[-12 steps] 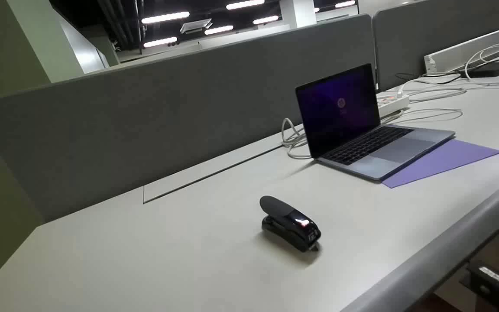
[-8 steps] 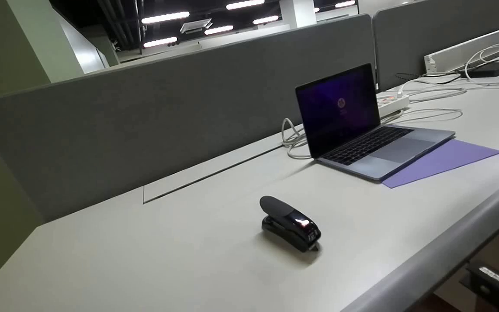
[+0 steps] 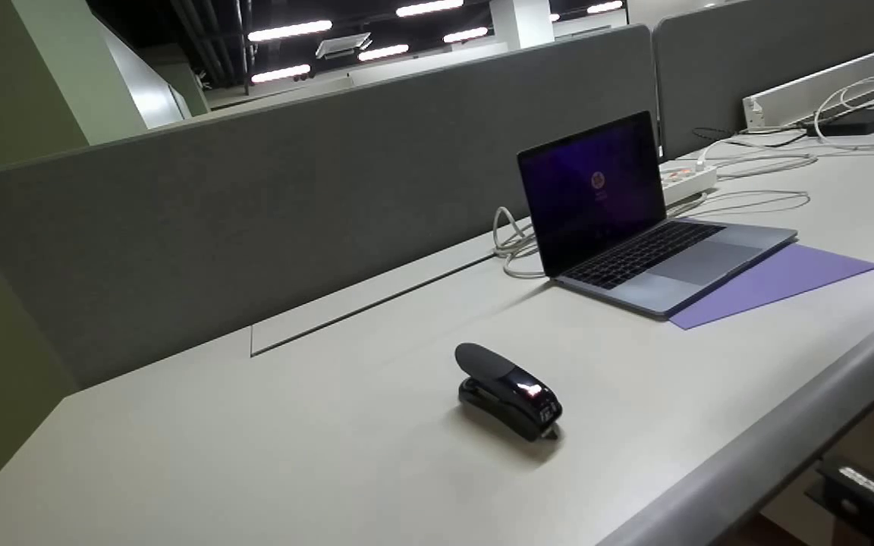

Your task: Close the laptop

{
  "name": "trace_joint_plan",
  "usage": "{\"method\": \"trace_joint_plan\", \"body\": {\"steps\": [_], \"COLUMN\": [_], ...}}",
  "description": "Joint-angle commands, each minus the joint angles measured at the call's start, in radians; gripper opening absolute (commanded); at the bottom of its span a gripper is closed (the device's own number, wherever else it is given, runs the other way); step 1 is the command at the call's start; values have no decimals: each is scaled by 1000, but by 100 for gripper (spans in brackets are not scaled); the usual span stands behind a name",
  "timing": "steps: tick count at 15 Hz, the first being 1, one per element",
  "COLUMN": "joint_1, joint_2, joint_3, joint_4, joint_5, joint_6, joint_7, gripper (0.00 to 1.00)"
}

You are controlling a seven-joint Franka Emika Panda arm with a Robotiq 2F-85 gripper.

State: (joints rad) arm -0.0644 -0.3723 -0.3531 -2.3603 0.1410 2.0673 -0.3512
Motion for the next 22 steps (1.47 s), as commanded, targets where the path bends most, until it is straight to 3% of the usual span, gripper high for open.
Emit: {"method": "trace_joint_plan", "body": {"steps": [1, 8, 18, 20, 22], "joint_1": [-45, -71, -61, -72, -72], "joint_2": [20, 197, 511, 482, 515], "joint_3": [36, 82, 198, 209, 221], "joint_4": [10, 125, 377, 323, 351], "joint_5": [1, -37, -97, -82, -86], "joint_6": [69, 277, 218, 258, 264], "joint_7": [31, 60, 34, 25, 25], "gripper": [100, 100, 100, 100, 100]}}
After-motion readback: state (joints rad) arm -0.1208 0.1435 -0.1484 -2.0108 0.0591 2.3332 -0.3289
